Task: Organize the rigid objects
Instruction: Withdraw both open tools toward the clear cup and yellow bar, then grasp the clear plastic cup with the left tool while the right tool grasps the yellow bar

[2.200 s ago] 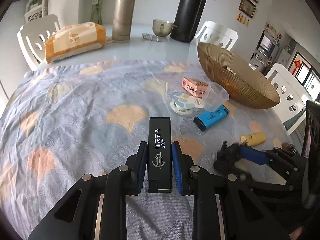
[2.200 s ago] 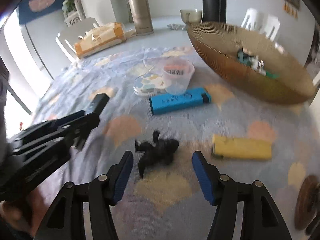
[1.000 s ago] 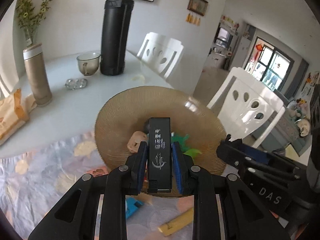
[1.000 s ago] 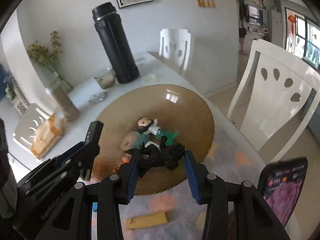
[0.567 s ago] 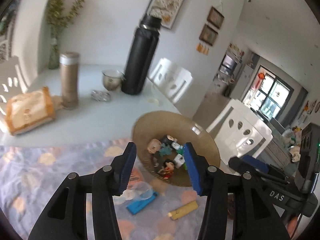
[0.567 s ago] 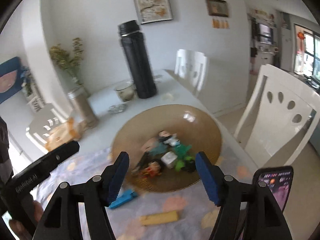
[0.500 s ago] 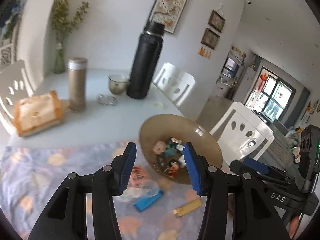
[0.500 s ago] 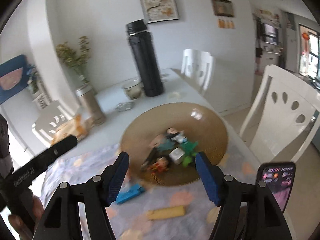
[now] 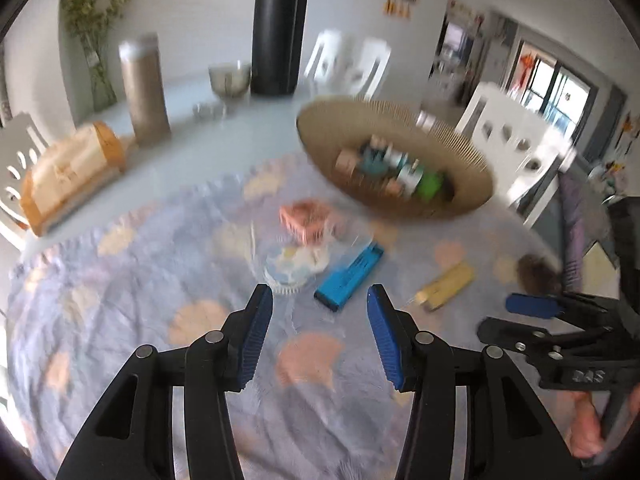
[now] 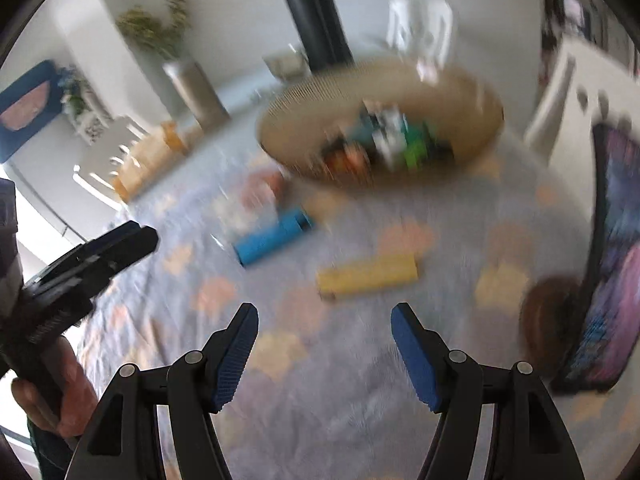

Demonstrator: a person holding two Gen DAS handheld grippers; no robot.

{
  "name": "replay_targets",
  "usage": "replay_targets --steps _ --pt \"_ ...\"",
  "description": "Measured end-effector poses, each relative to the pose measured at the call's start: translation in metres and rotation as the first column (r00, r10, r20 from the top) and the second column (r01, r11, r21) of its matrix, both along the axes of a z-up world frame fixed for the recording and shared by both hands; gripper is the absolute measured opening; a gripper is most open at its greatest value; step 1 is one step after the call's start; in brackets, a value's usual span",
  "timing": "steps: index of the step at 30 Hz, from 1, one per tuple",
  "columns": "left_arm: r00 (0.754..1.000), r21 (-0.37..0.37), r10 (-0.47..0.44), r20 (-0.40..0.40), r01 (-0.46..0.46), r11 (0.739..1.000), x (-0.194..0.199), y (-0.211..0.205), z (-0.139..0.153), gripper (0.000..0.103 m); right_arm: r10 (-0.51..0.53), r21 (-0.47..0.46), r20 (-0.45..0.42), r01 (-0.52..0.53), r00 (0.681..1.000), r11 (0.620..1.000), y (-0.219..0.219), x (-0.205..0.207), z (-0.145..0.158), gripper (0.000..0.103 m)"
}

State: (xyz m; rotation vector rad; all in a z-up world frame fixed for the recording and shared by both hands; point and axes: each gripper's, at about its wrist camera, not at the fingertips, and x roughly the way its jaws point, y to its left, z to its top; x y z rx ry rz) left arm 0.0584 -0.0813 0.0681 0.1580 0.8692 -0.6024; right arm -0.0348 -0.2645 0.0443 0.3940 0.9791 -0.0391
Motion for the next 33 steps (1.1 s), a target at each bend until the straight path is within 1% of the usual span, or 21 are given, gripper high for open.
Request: replay_targets --steps 2,3,5,7,11,12,13,15,17,21,22,24,25,26,29,31,32,33 --pt "0.999 0.007 -0.013 -0.032 0.013 1.000 0.011 -0.012 -0.012 0.047 -0.039 0.004 -0.030 0.039 0.999 0.999 -0.007 0.005 -0.014 0.067" --pt "0.999 0.017 -0.014 -0.029 0.015 1.000 0.016 -0.019 -0.016 0.047 -0.056 0.001 -0.041 0.056 0.998 0.998 -0.010 0.007 -0.018 0.067" --pt "1.000 0.050 -0.006 -0.002 0.006 0.999 0.024 -0.033 -0.020 0.047 -0.091 0.013 -0.055 0.092 0.994 0.996 -0.019 0.012 -0.026 0.067" --pt "1.000 0.074 -0.017 0.023 0.015 0.997 0.028 -0.047 -0.021 0.047 -0.122 0.037 -0.062 0.124 0.991 0.992 -0.027 0.017 -0.031 0.068" --pt "0.997 0.090 -0.044 0.063 0.038 0.995 0.032 -0.064 -0.021 0.047 -0.152 0.034 -0.049 0.154 0.987 0.987 -0.032 0.029 -0.031 0.068" --pt "0.996 0.094 -0.049 0.071 0.043 0.995 0.032 -0.069 -0.022 0.044 -0.158 0.024 -0.045 0.159 0.986 0.987 -0.030 0.032 -0.031 0.068" --pt "0.996 0.095 -0.051 0.077 0.044 0.994 0.033 -0.070 -0.023 0.037 -0.165 0.008 -0.041 0.165 0.986 0.986 -0.029 0.035 -0.031 0.068" --pt "0.994 0.093 -0.045 0.096 0.036 0.995 0.031 -0.070 -0.023 0.036 -0.184 -0.024 -0.030 0.183 0.983 0.983 -0.027 0.039 -0.030 0.068" --pt "0.992 0.071 -0.031 0.119 0.022 0.997 0.028 -0.064 -0.017 0.036 -0.202 -0.066 -0.021 0.200 0.979 0.977 -0.021 0.048 -0.031 0.068" --pt "0.990 0.008 0.004 0.144 -0.006 1.000 0.026 -0.045 0.001 0.036 -0.214 -0.188 -0.013 0.208 0.977 0.960 -0.009 0.062 -0.032 0.068" --pt "0.989 -0.008 0.011 0.147 -0.010 1.000 0.025 -0.040 0.006 0.036 -0.214 -0.231 -0.012 0.205 0.977 0.951 -0.003 0.067 -0.033 0.067" --pt "0.988 -0.021 0.019 0.155 -0.016 1.000 0.019 -0.031 0.013 0.036 -0.205 -0.287 -0.005 0.195 0.979 0.938 0.003 0.068 -0.034 0.063" --pt "0.987 -0.023 0.021 0.158 -0.018 1.000 0.016 -0.027 0.015 0.036 -0.198 -0.301 -0.001 0.188 0.980 0.935 0.005 0.069 -0.034 0.060" --pt "0.986 -0.021 0.023 0.162 -0.019 1.000 0.010 -0.021 0.018 0.036 -0.191 -0.299 -0.001 0.182 0.982 0.937 0.005 0.067 -0.035 0.058" --pt "0.987 -0.027 0.028 0.161 -0.024 0.999 -0.006 -0.007 0.021 0.036 -0.125 -0.296 -0.001 0.119 0.992 0.948 0.010 0.060 -0.034 0.057" --pt "0.990 -0.086 0.041 0.133 -0.029 0.996 -0.016 0.008 0.022 0.036 -0.037 -0.272 0.008 0.038 0.999 0.961 0.019 0.050 -0.034 0.057" --pt "0.992 -0.119 0.051 0.113 -0.037 0.992 -0.021 0.016 0.022 0.036 0.023 -0.287 0.022 -0.015 0.999 0.958 0.028 0.043 -0.032 0.041" --pt "0.993 -0.155 0.071 0.090 -0.056 0.986 -0.026 0.026 0.021 0.036 0.081 -0.317 0.028 -0.068 0.996 0.946 0.039 0.037 -0.031 0.033"
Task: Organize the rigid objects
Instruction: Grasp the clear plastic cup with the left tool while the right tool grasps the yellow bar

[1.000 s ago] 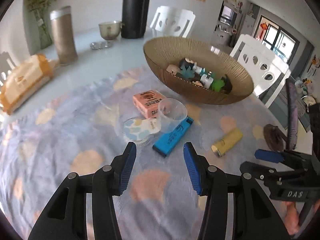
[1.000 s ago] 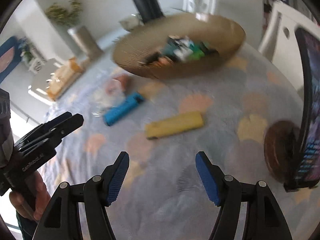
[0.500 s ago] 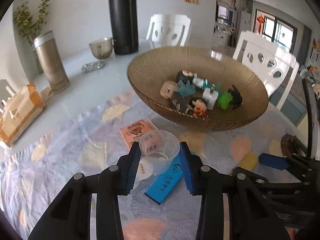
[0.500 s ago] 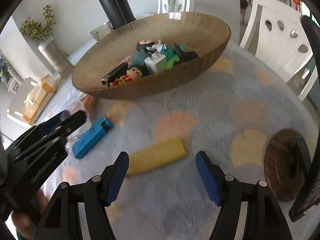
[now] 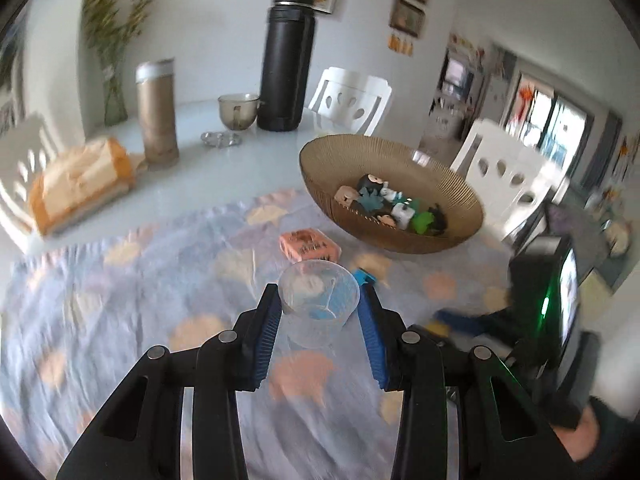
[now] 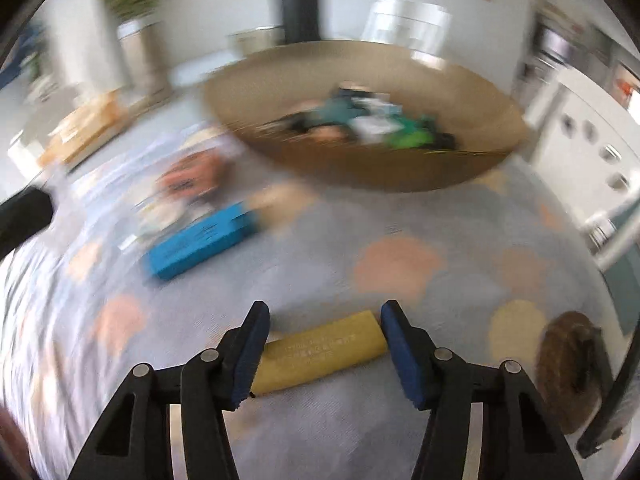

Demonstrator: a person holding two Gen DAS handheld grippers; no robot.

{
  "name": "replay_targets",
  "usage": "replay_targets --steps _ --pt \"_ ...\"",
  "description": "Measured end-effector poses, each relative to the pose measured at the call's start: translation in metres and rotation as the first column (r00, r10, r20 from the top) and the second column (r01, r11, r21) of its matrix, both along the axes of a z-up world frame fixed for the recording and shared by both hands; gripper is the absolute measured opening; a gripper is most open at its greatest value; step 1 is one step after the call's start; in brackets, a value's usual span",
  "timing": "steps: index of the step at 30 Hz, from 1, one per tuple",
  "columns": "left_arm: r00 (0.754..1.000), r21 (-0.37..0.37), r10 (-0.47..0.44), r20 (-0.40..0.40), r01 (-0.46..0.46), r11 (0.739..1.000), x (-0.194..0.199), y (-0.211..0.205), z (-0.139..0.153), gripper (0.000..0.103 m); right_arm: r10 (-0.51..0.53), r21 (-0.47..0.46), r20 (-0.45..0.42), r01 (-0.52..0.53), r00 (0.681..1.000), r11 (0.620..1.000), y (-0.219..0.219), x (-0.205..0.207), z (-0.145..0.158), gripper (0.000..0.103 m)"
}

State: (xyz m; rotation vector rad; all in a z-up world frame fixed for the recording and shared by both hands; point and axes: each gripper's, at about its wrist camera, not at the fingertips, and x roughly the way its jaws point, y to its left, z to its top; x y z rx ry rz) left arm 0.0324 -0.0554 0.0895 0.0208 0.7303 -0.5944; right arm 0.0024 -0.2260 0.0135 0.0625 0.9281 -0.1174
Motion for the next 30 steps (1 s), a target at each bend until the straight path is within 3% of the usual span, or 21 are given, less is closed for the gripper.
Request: replay_targets --steps 3,7,10,14,16,17,19,23,26,30 --pt "0.998 -0.016 0.054 -0.011 -0.055 0.998 -0.010 0.015 -0.005 0.036 0.195 -0.063 -0.003 -0.195 0.981 0.979 0.031 -0.017 0.001 0.031" --pt "0.994 0.000 0.107 -0.030 -0.107 0.994 -0.018 0.030 -0.021 0.036 0.386 -0.101 -0.014 -0.385 0.923 0.917 0.046 -0.049 0.000 0.031" --pt "0.990 0.000 0.129 -0.057 -0.129 0.992 -0.016 0.036 -0.037 0.036 0.375 0.044 -0.030 -0.373 0.927 0.927 0.022 -0.057 0.000 0.031" --pt "0.986 0.011 0.137 -0.093 -0.137 0.991 -0.012 0.038 -0.053 0.036 0.334 0.166 -0.027 -0.325 0.942 0.931 -0.005 -0.059 0.001 0.034" --pt "0.988 0.025 0.137 -0.073 -0.135 0.990 -0.015 0.035 -0.053 0.037 0.325 0.191 -0.029 -0.314 0.945 0.930 -0.006 -0.061 0.002 0.039" --pt "0.989 0.031 0.138 -0.056 -0.136 0.990 -0.018 0.035 -0.051 0.037 0.328 0.205 -0.034 -0.315 0.944 0.927 -0.004 -0.061 0.003 0.051" --pt "0.988 0.052 0.152 -0.039 -0.150 0.987 -0.021 0.035 -0.051 0.037 0.325 0.200 -0.059 -0.308 0.944 0.930 0.003 -0.067 0.005 0.061" --pt "0.985 0.054 0.171 -0.039 -0.169 0.984 -0.021 0.039 -0.051 0.037 0.313 0.146 -0.052 -0.303 0.948 0.942 0.002 -0.097 0.009 0.061" --pt "0.982 0.054 0.183 -0.044 -0.181 0.982 -0.021 0.041 -0.050 0.037 0.295 0.260 -0.063 -0.270 0.953 0.927 -0.010 -0.111 0.002 0.062" --pt "0.981 0.063 0.190 -0.039 -0.187 0.980 -0.021 0.040 -0.050 0.037 0.294 0.300 -0.038 -0.270 0.955 0.915 -0.008 -0.110 0.001 0.063"
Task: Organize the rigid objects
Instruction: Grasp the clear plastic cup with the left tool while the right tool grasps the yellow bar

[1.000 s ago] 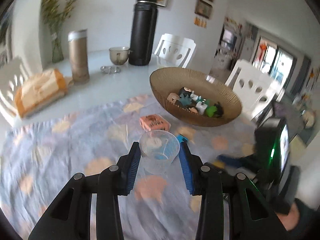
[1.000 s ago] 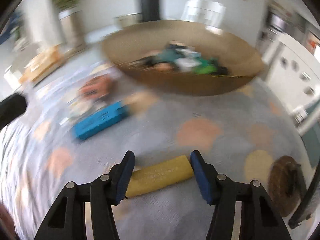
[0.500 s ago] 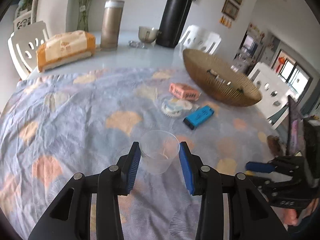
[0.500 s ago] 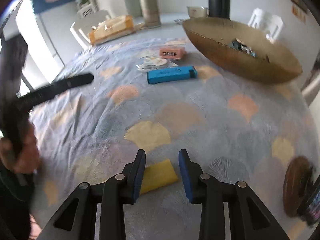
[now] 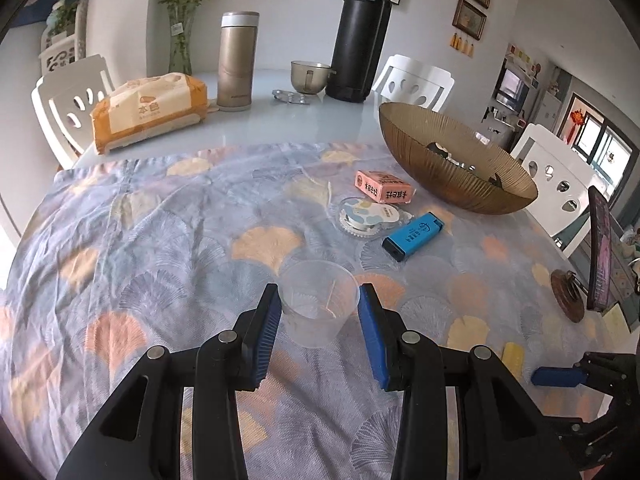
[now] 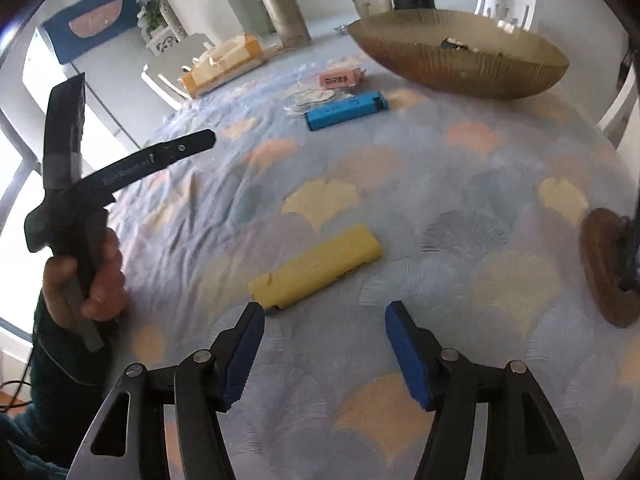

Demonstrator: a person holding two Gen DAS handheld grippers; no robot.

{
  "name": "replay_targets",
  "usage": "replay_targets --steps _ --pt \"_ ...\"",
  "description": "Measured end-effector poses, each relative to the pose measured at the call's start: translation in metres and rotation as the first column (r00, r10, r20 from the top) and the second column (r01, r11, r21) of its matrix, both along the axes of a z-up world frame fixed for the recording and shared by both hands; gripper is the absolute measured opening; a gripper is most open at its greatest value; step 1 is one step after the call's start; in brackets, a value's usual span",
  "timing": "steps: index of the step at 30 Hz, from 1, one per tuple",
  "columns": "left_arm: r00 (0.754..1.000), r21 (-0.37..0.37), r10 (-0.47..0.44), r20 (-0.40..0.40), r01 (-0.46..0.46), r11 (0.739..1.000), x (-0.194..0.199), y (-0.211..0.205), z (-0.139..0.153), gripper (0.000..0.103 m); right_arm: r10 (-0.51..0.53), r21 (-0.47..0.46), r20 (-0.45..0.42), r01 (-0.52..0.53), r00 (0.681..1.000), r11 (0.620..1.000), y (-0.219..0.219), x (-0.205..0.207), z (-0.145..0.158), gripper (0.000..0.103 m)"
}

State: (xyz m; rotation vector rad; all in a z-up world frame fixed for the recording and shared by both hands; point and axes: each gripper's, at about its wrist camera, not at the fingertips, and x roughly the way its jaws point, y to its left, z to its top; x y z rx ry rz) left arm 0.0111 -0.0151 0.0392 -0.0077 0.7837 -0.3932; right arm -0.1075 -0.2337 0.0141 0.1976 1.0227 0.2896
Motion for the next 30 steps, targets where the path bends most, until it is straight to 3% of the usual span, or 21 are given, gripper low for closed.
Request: replay_targets --steps 4,9,15,18,20,23,25,30 --pt "1.000 -0.003 0.012 -0.012 -0.012 1.000 0.002 0.003 -0.002 0.037 0.030 0.004 0.031 -0.030 0.999 1.000 0.024 0.028 -0.002 0.064" --pt "0.999 -0.008 0.027 -0.032 -0.028 1.000 0.007 0.006 -0.004 0.037 0.064 -0.063 0.056 -0.060 0.996 0.996 0.054 0.059 -0.002 0.064" --pt "0.999 0.014 0.038 -0.020 -0.038 0.999 0.005 0.004 -0.003 0.037 0.049 -0.063 0.065 -0.045 0.997 0.997 0.049 0.042 -0.004 0.063" --pt "0.999 0.019 0.040 -0.008 -0.040 0.999 0.003 0.003 -0.001 0.037 0.030 -0.143 0.088 -0.017 0.996 0.990 0.056 0.032 -0.005 0.062" --pt "0.999 0.021 0.046 -0.005 -0.046 0.999 0.003 0.004 -0.001 0.037 0.031 -0.294 0.139 0.012 0.990 0.956 0.076 0.025 -0.007 0.052" --pt "0.998 0.021 0.061 0.000 -0.061 0.998 0.003 0.005 0.000 0.037 0.071 -0.314 0.162 -0.017 0.984 0.949 0.093 0.021 -0.005 0.024" --pt "0.997 0.024 0.072 0.012 -0.072 0.997 0.001 0.006 0.001 0.037 0.100 -0.316 0.172 -0.041 0.980 0.948 0.100 0.018 -0.005 0.024" --pt "0.995 0.033 0.075 0.067 -0.077 0.996 -0.003 0.003 0.009 0.037 0.106 -0.211 0.194 -0.064 0.975 0.975 0.088 0.010 0.014 0.023"
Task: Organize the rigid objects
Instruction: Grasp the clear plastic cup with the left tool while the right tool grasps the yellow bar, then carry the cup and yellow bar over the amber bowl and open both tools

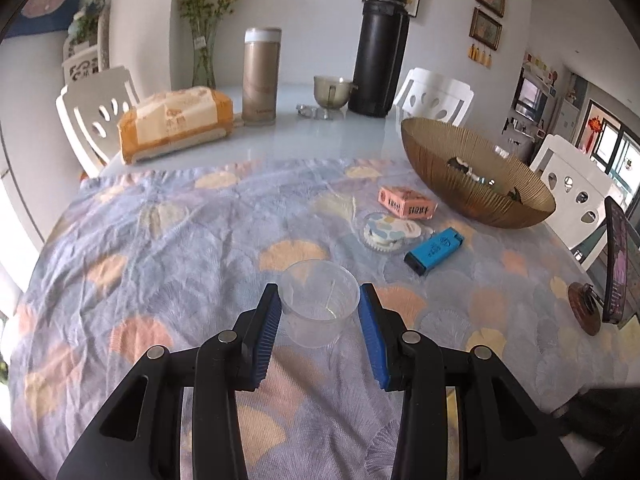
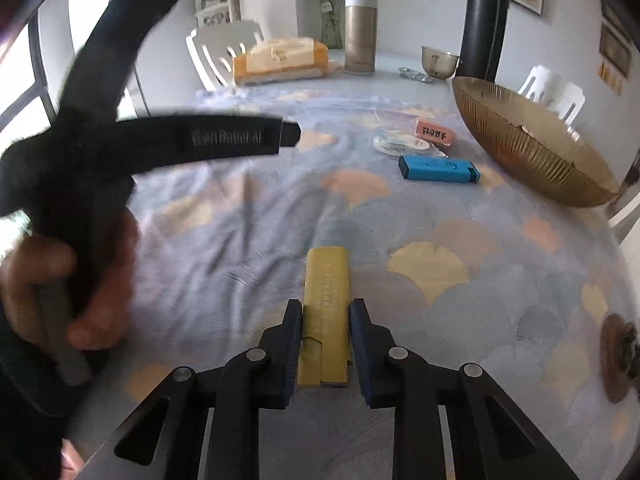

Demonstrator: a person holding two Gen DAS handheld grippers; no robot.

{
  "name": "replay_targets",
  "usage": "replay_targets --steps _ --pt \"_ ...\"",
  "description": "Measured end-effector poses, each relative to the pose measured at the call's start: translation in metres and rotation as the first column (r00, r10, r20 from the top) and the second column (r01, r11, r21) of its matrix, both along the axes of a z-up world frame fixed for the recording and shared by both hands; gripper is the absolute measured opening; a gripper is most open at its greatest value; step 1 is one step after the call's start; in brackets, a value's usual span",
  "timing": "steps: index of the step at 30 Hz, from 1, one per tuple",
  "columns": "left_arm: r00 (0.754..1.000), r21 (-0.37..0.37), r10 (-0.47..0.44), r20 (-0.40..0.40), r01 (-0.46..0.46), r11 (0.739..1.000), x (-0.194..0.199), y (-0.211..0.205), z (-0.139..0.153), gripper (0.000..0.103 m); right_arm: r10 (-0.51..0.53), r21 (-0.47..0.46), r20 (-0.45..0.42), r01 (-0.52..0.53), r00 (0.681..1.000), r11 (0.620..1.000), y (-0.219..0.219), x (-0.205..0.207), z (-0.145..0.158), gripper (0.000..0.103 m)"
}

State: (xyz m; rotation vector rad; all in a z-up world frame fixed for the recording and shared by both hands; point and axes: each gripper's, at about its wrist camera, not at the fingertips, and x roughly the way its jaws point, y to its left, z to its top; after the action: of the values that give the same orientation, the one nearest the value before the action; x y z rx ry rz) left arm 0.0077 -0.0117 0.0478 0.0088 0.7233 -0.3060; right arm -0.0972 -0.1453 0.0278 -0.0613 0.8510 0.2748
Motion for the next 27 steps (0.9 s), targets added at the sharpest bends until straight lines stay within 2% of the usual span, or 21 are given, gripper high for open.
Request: replay_targets --steps 2,5,7,10,14,17,21,27 --pt "1.000 -0.004 -0.006 0.001 0.006 1.000 0.002 -0.003 0.009 0.037 -0.033 -0.003 0.064 0.033 0.997 0.999 -0.014 -0.001 0.024 0.023" --pt "0.997 -0.025 -0.036 0.070 0.038 0.999 -0.001 -0.013 0.046 0.037 -0.106 0.004 0.174 0.107 0.979 0.994 -0.043 0.001 0.067 0.023" --pt "0.986 -0.024 -0.071 0.149 0.075 0.997 -0.003 -0.028 0.081 0.037 -0.181 0.029 0.246 0.180 0.952 0.983 -0.067 0.007 0.099 0.023" --pt "0.959 -0.030 -0.134 0.248 0.146 0.989 -0.001 -0.056 0.132 0.037 -0.283 0.110 0.294 0.262 0.913 0.959 -0.099 0.018 0.133 0.023" --pt "0.942 -0.088 -0.171 0.289 0.204 0.975 0.019 -0.083 0.162 0.037 -0.400 0.219 0.328 0.343 0.856 0.914 -0.133 0.037 0.166 0.023" --pt "0.946 -0.136 -0.203 0.255 0.242 0.961 0.045 -0.103 0.159 0.037 -0.458 0.264 0.315 0.387 0.831 0.884 -0.148 0.052 0.176 0.023" --pt "0.952 -0.188 -0.257 0.166 0.286 0.940 0.076 -0.129 0.130 0.037 -0.508 0.291 0.245 0.437 0.826 0.851 -0.164 0.078 0.159 0.023" --pt "0.949 -0.139 -0.312 0.052 0.316 0.938 0.101 -0.166 0.081 0.037 -0.570 0.246 0.092 0.536 0.816 0.807 -0.182 0.119 0.114 0.023"
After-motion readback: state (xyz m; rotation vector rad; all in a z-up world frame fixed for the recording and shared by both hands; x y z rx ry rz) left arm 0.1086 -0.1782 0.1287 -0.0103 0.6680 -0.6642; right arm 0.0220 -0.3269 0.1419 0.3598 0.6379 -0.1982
